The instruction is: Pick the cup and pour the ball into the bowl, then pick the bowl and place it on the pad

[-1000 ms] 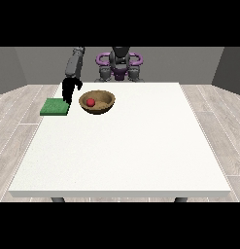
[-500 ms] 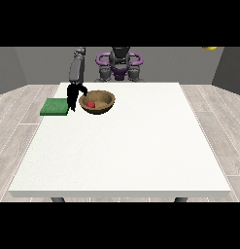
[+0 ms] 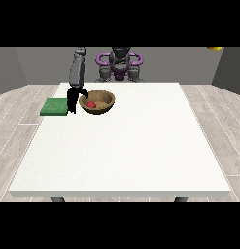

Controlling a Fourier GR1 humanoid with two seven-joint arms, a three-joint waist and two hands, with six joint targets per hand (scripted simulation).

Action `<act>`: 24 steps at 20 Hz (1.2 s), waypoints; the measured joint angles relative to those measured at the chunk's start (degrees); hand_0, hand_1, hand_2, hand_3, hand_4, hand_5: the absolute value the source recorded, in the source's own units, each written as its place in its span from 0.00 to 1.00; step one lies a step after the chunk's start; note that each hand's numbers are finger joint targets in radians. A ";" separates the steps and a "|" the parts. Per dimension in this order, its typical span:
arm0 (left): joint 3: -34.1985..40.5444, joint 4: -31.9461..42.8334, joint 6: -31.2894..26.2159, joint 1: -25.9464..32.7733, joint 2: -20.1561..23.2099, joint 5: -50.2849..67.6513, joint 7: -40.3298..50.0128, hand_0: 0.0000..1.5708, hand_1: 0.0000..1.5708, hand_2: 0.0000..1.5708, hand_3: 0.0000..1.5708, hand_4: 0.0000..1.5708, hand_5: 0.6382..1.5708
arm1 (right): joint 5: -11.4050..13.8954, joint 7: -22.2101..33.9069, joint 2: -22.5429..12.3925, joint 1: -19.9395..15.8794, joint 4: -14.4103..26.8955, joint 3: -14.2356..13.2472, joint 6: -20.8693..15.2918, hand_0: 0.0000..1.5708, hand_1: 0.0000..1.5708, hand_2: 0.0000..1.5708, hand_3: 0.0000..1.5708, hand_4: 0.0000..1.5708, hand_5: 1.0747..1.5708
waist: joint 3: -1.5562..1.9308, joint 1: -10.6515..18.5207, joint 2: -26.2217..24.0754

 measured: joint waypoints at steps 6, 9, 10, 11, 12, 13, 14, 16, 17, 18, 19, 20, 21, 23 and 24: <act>1.18 0.39 -1.17 0.56 1.64 1.59 -0.61 0.00 0.00 0.00 0.00 0.65 0.97 | 0.45 -1.92 2.52 -2.25 0.24 0.89 -2.82 0.00 0.00 0.00 0.00 0.30 0.95 | -0.25 -0.11 0.47; 1.23 0.14 -1.08 0.99 1.79 1.98 -0.41 0.00 0.00 0.00 0.00 0.65 0.96 | 0.39 -0.26 2.35 -3.16 1.02 0.78 -4.48 0.56 0.56 0.37 0.00 0.39 0.88 | -0.28 -0.02 0.35; 1.76 0.01 -1.67 0.69 2.47 2.73 -0.31 0.00 0.00 0.00 0.00 0.65 0.96 | 0.35 -0.86 1.84 -2.31 1.01 0.20 -5.49 0.94 0.94 1.00 0.29 0.40 0.84 | -0.57 0.46 0.74; 2.11 -0.04 -2.15 0.78 2.82 3.15 -0.50 0.00 0.00 0.00 0.00 0.65 0.96 | 0.50 -1.02 1.25 -1.76 0.86 -0.05 -6.37 1.00 1.00 1.00 0.50 0.54 0.83 | -0.88 0.92 0.98; 2.32 -0.25 -2.50 0.72 3.08 3.48 -0.66 0.00 0.00 0.00 0.00 0.65 0.96 | 0.87 -1.21 0.44 -1.24 0.72 -0.10 -6.99 1.00 1.00 1.00 0.98 0.58 0.80 | -1.16 1.31 1.38; 2.45 -0.37 -2.61 0.27 3.35 3.87 -0.37 0.00 0.00 0.00 0.00 0.65 0.96 | 1.43 -1.07 -0.37 -0.87 0.69 -0.08 -8.16 1.00 1.00 1.00 1.00 0.60 0.80 | -1.37 1.53 1.64; 2.49 -0.53 -2.95 0.28 3.34 4.27 -0.35 0.00 0.00 0.00 0.00 0.67 0.95 | 1.69 -1.21 -0.56 -0.34 0.33 -0.01 -9.21 1.00 1.00 1.00 1.00 0.58 0.81 | -1.48 2.04 1.77; 2.62 -0.58 -3.26 0.12 3.37 4.79 -0.36 0.00 0.00 0.00 0.00 0.70 0.94 | 2.11 -1.68 -0.46 0.34 -0.67 0.22 -11.45 1.00 1.00 1.00 0.98 0.59 0.88 | -1.54 2.60 2.14; 2.70 -0.66 -3.34 0.03 3.32 5.21 -0.12 0.00 0.00 0.00 0.00 0.71 0.94 | 2.07 -1.72 -0.59 0.77 -1.01 0.26 -11.98 1.00 1.00 1.00 0.90 0.59 0.91 | -1.40 3.01 2.06; 2.84 -0.76 -3.39 -0.02 3.39 5.47 -0.06 0.00 0.00 0.00 0.00 0.72 0.94 | 2.12 -1.95 -0.70 1.22 -1.45 0.40 -12.47 1.00 1.00 1.00 0.91 0.60 0.92 | -1.33 3.37 2.11; 2.91 -0.64 -3.51 0.12 3.42 5.52 -0.20 0.00 0.00 0.00 0.00 0.73 0.95 | 1.88 -1.44 -0.73 1.50 -2.04 0.47 -12.99 1.00 1.00 1.00 0.87 0.61 0.93 | -1.20 3.53 2.11; 3.13 -0.36 -3.71 0.15 3.68 5.77 -0.08 0.00 0.00 0.00 0.00 0.74 0.95 | 2.30 -1.13 -0.88 1.86 -2.41 0.96 -13.61 1.00 1.00 1.00 0.82 0.63 0.94 | -1.12 3.75 1.91; 3.23 -0.10 -3.91 0.38 3.79 5.84 -0.12 0.00 0.00 0.00 0.00 0.74 0.96 | 2.46 -0.18 -1.15 2.08 -2.82 1.38 -14.01 1.00 1.00 1.00 0.79 0.64 0.95 | -0.93 3.86 1.68; 3.46 1.05 -4.12 0.57 4.10 5.91 -0.03 0.00 0.00 0.00 0.00 0.76 0.95 | 3.35 2.95 -1.57 2.05 -3.58 2.66 -15.82 1.00 1.00 1.00 0.79 0.64 0.95 | -0.48 3.69 0.93; 3.70 1.87 -4.26 0.78 4.43 5.76 -0.26 0.00 0.00 0.00 0.00 0.76 0.95 | 3.60 5.07 -1.80 1.86 -4.13 3.37 -16.37 1.00 1.00 1.00 0.75 0.64 0.95 | -0.16 3.31 0.67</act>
